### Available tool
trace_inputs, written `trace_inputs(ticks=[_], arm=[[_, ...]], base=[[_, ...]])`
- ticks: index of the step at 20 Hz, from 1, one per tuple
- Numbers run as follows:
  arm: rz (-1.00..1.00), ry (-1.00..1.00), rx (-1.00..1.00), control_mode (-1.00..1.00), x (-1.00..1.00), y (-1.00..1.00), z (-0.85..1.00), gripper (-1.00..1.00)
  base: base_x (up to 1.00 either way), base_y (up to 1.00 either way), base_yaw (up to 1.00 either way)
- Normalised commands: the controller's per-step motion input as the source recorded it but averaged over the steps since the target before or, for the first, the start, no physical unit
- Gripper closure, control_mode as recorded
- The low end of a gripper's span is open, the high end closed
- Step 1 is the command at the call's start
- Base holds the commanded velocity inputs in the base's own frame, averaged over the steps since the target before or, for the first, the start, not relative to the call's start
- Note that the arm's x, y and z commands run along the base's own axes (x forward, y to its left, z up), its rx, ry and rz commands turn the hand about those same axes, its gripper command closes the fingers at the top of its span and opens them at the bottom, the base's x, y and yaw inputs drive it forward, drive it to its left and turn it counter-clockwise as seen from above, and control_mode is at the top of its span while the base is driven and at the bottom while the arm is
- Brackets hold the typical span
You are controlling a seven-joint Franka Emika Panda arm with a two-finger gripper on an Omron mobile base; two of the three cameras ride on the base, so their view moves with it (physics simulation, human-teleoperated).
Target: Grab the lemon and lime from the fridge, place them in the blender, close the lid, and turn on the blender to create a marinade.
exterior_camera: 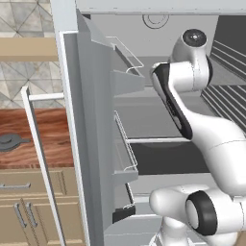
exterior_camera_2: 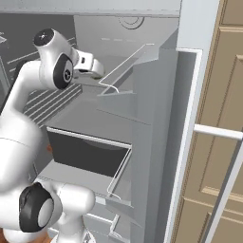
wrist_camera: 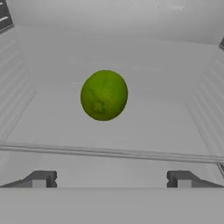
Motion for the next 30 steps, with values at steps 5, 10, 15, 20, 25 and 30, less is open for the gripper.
trace_inputs(ticks=[5, 10, 15, 20, 25, 30], arm=[[0.00, 0.00, 0.00, -1.00, 0.50, 0.00, 0.04, -1.00], [0.00, 0.00, 0.00, -1.00, 0.41, 0.00, 0.00, -1.00], [0.00, 0.00, 0.00, -1.00, 0.32, -0.04, 0.00, -1.00], [0.00, 0.02, 0.00, -1.00, 0.25, -0.03, -0.03, -1.00], [0.00, 0.03, 0.00, -1.00, 0.02, -0.06, -0.25, -1.00], [0.00, 0.03, 0.00, -1.00, 0.05, -0.05, -0.21, -1.00]], base=[[0.00, 0.00, 0.00], [0.00, 0.00, 0.00], [0.00, 0.00, 0.00], [0.00, 0.00, 0.00], [0.00, 0.00, 0.00], [0.00, 0.00, 0.00]])
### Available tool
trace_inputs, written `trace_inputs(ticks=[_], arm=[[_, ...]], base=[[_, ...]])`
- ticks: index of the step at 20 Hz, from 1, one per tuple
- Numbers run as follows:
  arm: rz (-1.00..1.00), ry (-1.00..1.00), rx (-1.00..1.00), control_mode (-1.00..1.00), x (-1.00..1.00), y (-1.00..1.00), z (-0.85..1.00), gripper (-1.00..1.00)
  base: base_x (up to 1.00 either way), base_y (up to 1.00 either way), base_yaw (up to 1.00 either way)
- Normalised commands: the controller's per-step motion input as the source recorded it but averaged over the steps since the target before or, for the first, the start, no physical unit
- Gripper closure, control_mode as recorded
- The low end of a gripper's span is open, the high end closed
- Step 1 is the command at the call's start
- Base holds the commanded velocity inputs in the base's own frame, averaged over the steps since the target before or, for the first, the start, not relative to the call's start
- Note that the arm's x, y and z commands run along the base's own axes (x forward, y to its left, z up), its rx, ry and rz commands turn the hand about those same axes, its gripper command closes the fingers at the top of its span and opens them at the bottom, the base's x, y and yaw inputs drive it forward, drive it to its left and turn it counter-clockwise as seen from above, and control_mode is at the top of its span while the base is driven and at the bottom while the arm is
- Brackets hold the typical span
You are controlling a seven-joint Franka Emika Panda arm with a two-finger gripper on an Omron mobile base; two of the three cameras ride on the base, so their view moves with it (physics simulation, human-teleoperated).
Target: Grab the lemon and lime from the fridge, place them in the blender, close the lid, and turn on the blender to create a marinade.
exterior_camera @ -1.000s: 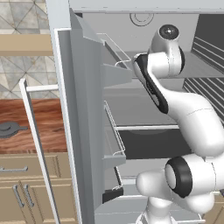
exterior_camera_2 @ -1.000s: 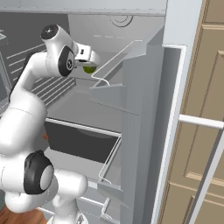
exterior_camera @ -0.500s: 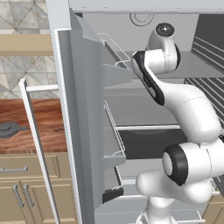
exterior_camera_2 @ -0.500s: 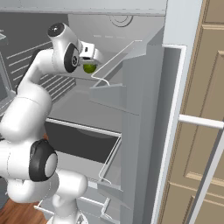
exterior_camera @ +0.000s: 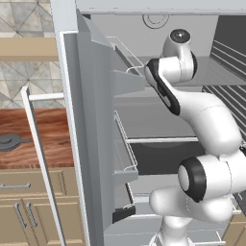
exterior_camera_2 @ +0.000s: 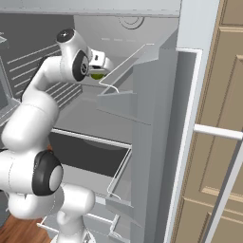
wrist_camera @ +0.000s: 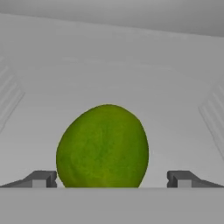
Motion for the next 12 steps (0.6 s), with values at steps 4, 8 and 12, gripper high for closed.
trace_inputs(ticks=[4, 8, 12], arm=[[0.00, 0.00, 0.00, -1.00, 0.19, -0.01, -0.11, -1.00], [0.00, 0.00, 0.00, -1.00, 0.21, 0.00, -0.09, -1.00], [0.00, 0.01, 0.00, -1.00, 0.19, 0.00, -0.15, -1.00]], base=[[0.00, 0.00, 0.00], [0.00, 0.00, 0.00], [0.00, 0.00, 0.00]])
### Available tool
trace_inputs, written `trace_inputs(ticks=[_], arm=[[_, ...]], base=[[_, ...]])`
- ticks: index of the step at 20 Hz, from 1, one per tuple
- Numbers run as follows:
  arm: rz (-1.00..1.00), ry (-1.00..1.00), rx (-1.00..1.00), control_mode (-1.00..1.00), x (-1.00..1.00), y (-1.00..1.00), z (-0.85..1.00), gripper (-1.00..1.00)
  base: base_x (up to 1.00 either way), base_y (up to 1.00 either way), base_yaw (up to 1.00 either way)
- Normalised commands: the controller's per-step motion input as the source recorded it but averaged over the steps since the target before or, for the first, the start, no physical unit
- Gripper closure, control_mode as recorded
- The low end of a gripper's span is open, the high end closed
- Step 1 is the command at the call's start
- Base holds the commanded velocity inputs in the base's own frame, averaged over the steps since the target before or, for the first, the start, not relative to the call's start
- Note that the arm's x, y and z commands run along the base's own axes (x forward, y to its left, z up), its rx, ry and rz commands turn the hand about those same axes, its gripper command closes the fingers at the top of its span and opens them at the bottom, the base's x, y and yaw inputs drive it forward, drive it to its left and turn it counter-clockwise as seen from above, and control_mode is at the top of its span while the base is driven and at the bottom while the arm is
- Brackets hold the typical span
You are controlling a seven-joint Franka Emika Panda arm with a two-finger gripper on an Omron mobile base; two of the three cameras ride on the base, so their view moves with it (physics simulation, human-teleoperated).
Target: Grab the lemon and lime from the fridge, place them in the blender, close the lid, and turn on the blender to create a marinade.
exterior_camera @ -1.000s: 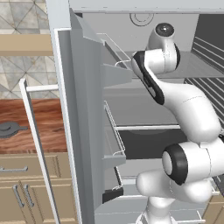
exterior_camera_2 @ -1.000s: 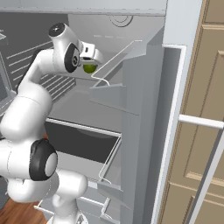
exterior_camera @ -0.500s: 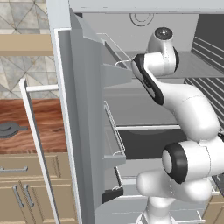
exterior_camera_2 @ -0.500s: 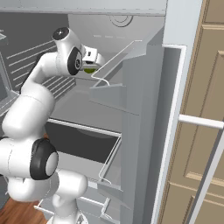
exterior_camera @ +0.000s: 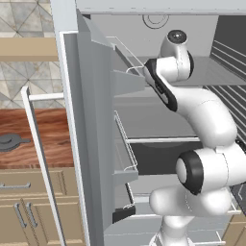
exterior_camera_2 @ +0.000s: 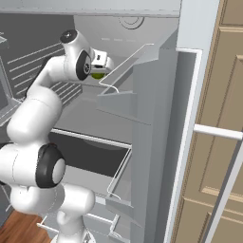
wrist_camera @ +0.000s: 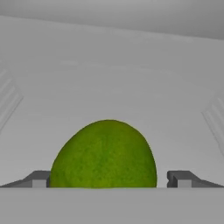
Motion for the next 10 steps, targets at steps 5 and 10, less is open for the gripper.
trace_inputs(ticks=[5, 10], arm=[[0.00, 0.00, 0.00, -1.00, 0.00, 0.00, -0.25, 1.00], [0.04, -0.06, 0.00, -1.00, -0.28, 0.00, -0.08, 1.00]], base=[[0.00, 0.00, 0.00], [0.00, 0.00, 0.00]])
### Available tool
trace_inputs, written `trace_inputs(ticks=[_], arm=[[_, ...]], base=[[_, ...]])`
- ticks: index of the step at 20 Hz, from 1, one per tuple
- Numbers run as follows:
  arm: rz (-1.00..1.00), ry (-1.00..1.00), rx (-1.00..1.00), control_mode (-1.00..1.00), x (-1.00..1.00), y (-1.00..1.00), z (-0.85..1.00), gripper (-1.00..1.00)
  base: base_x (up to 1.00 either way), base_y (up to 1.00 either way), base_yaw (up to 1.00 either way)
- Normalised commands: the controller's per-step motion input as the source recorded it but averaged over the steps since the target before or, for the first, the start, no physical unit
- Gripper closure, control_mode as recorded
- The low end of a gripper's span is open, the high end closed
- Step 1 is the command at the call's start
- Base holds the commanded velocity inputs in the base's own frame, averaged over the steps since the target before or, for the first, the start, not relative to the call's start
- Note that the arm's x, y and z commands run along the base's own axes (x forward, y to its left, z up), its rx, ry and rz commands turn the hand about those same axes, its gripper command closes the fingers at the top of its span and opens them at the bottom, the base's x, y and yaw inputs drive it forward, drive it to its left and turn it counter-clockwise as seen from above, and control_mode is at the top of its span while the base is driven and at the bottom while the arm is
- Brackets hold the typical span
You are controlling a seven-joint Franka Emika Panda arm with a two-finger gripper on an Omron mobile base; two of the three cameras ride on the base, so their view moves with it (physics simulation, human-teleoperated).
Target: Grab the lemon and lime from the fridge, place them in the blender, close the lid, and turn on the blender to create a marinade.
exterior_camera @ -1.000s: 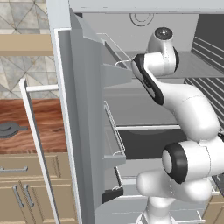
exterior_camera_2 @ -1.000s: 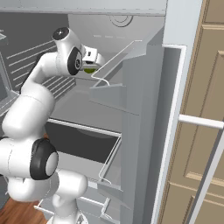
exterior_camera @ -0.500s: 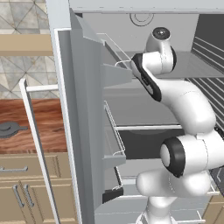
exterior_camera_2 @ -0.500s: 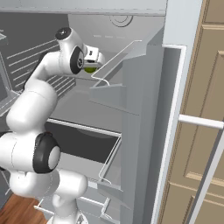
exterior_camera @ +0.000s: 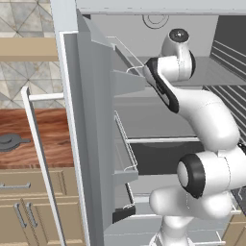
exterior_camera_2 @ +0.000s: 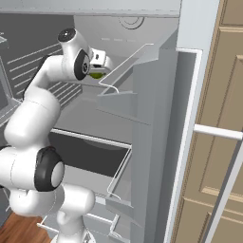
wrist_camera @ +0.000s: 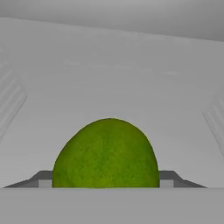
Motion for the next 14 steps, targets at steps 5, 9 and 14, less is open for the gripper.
trace_inputs(ticks=[5, 9, 14], arm=[[0.07, -0.17, 0.00, -1.00, -0.97, 0.00, 0.02, 1.00], [0.09, -0.09, 0.00, -1.00, -1.00, 0.00, 0.00, 1.00], [0.04, -0.02, 0.00, -1.00, -1.00, 0.00, 0.02, 1.00]], base=[[0.00, 0.00, 0.00], [0.00, 0.00, 0.00], [0.00, 0.00, 0.00]])
